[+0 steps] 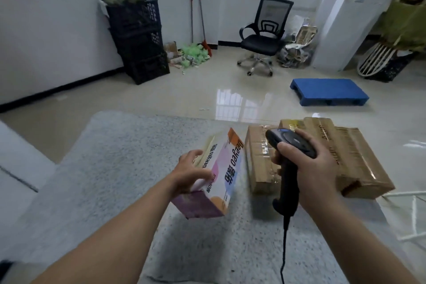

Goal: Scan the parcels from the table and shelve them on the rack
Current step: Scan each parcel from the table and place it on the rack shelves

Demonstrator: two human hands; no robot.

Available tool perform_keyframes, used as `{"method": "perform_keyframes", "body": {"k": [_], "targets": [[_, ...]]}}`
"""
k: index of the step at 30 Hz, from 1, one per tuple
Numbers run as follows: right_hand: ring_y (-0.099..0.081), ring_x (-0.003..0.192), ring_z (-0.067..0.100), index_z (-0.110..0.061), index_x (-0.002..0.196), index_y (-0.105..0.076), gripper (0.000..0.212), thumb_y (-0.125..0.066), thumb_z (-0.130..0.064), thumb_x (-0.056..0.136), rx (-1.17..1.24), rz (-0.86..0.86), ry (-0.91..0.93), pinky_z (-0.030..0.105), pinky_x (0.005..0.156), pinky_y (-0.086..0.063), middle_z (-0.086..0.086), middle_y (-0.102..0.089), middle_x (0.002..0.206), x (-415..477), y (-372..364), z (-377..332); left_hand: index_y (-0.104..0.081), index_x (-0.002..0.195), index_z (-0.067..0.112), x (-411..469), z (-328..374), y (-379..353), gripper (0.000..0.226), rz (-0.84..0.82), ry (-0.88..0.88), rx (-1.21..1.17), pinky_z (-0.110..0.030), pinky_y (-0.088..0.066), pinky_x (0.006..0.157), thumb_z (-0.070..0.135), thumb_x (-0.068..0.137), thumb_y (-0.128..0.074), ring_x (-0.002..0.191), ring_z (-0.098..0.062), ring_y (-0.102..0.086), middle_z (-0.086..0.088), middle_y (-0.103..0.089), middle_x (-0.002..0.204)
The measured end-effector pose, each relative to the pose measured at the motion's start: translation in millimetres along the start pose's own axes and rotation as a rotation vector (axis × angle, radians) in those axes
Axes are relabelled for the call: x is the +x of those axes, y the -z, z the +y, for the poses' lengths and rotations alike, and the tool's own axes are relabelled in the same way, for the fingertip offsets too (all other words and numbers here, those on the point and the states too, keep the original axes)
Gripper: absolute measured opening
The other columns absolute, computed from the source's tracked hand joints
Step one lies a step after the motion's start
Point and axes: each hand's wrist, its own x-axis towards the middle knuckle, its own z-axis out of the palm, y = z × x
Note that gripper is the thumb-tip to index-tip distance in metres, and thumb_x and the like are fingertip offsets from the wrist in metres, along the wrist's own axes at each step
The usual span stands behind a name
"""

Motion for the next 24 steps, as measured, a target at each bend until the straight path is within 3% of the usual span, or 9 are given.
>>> {"method": "perform_keyframes", "body": {"k": [3,7,9,12,14,16,18,20,24], "targets": [[-0.073,0.086,0.038,-0.036,0.114,-0.064,0.042,-0.080,-0.014,0.081,-0.020,-0.047,-0.015,0.050,0.075,-0.058,0.012,-0.073,0.105,-13.5,-33.8,15.9,-0.059,0.118,0.041,0.0,-69.8,16.3,0.076,-0.008,0.102,-0.067,-0.044,-0.047,0.107,0.037,0.044,-0.077,0.124,-0.027,-0.054,-0.007,-0.049,0.141],[-0.073,0.077,0.032,-0.021,0.132,-0.059,0.052,-0.077,-0.008,0.084,-0.037,-0.073,-0.064,0.043,0.066,-0.055,0.018,-0.072,0.107,-25.6,-59.9,34.3,-0.055,0.135,0.024,-22.9,-103.2,25.1,0.082,0.106,0.122,0.012,-0.033,-0.051,0.086,0.029,0.053,-0.058,0.109,-0.028,-0.061,-0.011,-0.060,0.128],[-0.072,0.074,0.030,-0.019,0.134,-0.059,0.054,-0.077,-0.007,0.084,-0.041,-0.077,-0.066,0.044,0.066,-0.054,0.021,-0.071,0.106,-28.0,-67.8,39.7,-0.048,0.143,0.022,-22.5,-112.4,31.0,0.084,0.168,0.090,0.077,-0.031,-0.047,0.087,0.024,0.059,-0.058,0.110,-0.028,-0.059,-0.011,-0.059,0.132],[-0.071,0.074,0.030,-0.025,0.125,-0.061,0.047,-0.077,-0.007,0.085,-0.042,-0.075,-0.067,0.044,0.066,-0.053,0.020,-0.072,0.104,-30.2,-75.2,41.9,-0.045,0.145,0.026,-16.3,-111.1,38.2,0.070,0.212,0.039,0.299,-0.031,-0.044,0.091,0.015,0.079,-0.066,0.115,-0.029,-0.056,-0.012,-0.050,0.137],[-0.071,0.075,0.032,-0.030,0.117,-0.063,0.043,-0.077,-0.007,0.085,-0.031,-0.080,-0.063,0.044,0.066,-0.053,0.020,-0.072,0.103,-31.5,-79.4,42.1,-0.046,0.136,0.029,-16.9,-102.4,36.8,0.060,0.173,0.024,0.522,-0.034,-0.051,0.088,0.038,0.081,-0.070,0.106,-0.025,-0.057,-0.008,-0.049,0.133],[-0.072,0.076,0.033,-0.032,0.115,-0.064,0.042,-0.078,-0.008,0.084,-0.026,-0.079,-0.066,0.045,0.067,-0.054,0.020,-0.072,0.104,-34.0,-81.7,42.4,-0.038,0.137,0.029,-19.7,-95.6,27.9,0.085,0.122,0.095,0.729,-0.036,-0.052,0.079,0.071,0.071,-0.070,0.106,-0.024,-0.055,-0.008,-0.047,0.131],[-0.072,0.077,0.034,-0.034,0.114,-0.066,0.043,-0.080,-0.010,0.082,-0.026,-0.081,-0.057,0.046,0.067,-0.055,0.019,-0.072,0.103,-36.9,-82.8,42.1,-0.030,0.141,0.024,-22.6,-90.7,15.7,0.105,0.098,0.138,0.829,-0.041,-0.052,0.083,0.080,0.063,-0.072,0.114,-0.028,-0.052,-0.012,-0.042,0.134],[-0.072,0.077,0.035,-0.036,0.112,-0.067,0.042,-0.081,-0.011,0.081,-0.027,-0.085,-0.050,0.046,0.068,-0.055,0.019,-0.073,0.103,-39.1,-83.3,38.9,-0.026,0.142,0.019,-24.9,-89.0,7.3,0.106,0.106,0.137,0.813,-0.042,-0.051,0.087,0.071,0.066,-0.078,0.111,-0.028,-0.049,-0.015,-0.042,0.132],[-0.072,0.078,0.036,-0.025,0.127,-0.061,0.050,-0.078,-0.008,0.084,-0.036,-0.082,-0.046,0.050,0.071,-0.056,0.020,-0.073,0.103,-42.1,-80.2,30.6,-0.037,0.127,0.021,-22.3,-95.2,30.7,0.080,0.130,0.156,0.573,-0.040,-0.058,0.083,0.048,0.067,-0.083,0.098,-0.022,-0.057,-0.006,-0.051,0.115]]}}
